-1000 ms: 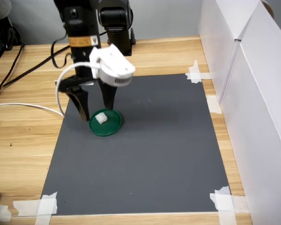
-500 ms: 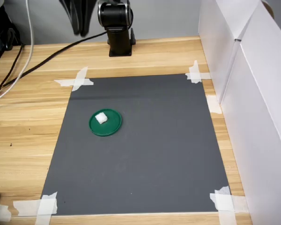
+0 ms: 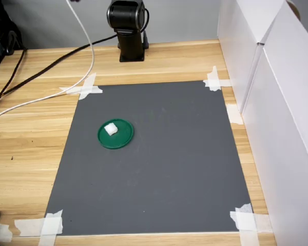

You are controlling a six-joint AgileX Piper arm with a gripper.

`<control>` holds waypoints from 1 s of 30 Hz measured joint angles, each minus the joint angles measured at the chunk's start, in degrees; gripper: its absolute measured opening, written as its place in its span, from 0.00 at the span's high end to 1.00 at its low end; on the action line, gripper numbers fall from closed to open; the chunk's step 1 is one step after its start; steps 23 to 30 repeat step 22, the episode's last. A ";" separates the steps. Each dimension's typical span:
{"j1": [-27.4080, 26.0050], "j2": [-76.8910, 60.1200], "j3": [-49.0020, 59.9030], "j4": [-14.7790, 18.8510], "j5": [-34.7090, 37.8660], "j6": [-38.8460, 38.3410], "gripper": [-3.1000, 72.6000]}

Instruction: Grasp a white terminal and put it in the green lid.

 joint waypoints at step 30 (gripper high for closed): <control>-0.02 -19.51 19.96 -0.05 4.23 0.06 0.98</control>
